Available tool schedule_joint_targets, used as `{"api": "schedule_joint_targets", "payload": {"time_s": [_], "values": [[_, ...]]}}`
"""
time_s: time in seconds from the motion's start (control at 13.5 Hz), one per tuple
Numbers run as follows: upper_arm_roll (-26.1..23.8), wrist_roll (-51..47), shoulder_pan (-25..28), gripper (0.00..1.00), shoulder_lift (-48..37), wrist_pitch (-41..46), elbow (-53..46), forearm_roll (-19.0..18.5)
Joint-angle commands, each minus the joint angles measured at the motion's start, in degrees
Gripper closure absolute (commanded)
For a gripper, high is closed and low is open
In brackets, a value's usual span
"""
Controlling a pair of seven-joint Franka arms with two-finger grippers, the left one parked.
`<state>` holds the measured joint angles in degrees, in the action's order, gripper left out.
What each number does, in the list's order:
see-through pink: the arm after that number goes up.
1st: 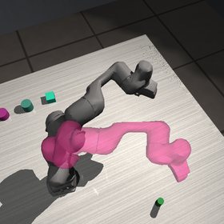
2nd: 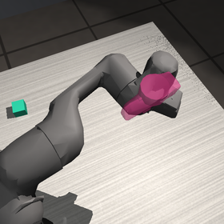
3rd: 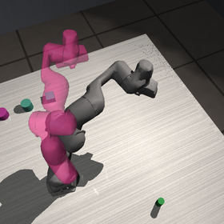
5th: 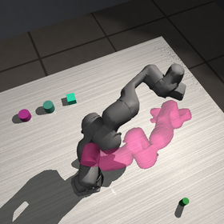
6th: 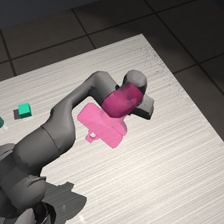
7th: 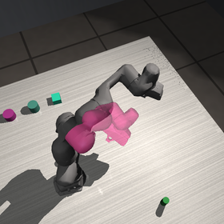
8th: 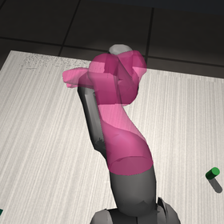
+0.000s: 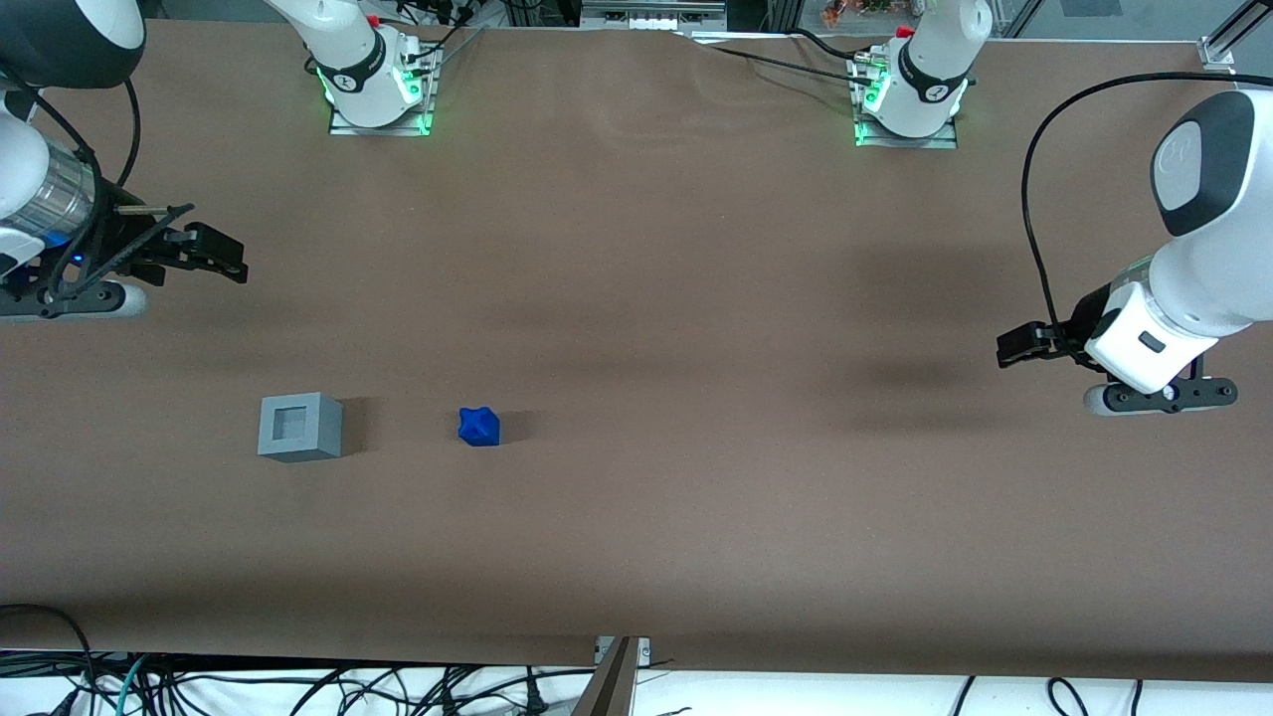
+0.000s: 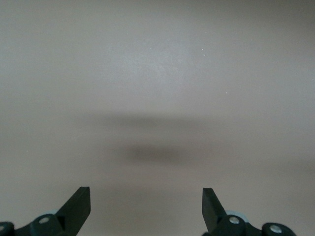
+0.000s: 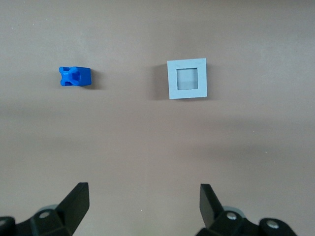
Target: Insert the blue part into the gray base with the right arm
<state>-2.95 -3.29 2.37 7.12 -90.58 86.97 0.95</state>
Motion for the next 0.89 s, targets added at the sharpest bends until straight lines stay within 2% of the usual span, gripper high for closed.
{"api": "schedule_joint_targets", "payload": {"time_s": [0.0, 0.81], "values": [[-0.6, 0.6, -0.7, 0.01, -1.8, 2.2, -0.1, 0.0], [0.5, 2.4, -0.8, 0.01, -1.8, 2.8, -0.4, -0.1]]}}
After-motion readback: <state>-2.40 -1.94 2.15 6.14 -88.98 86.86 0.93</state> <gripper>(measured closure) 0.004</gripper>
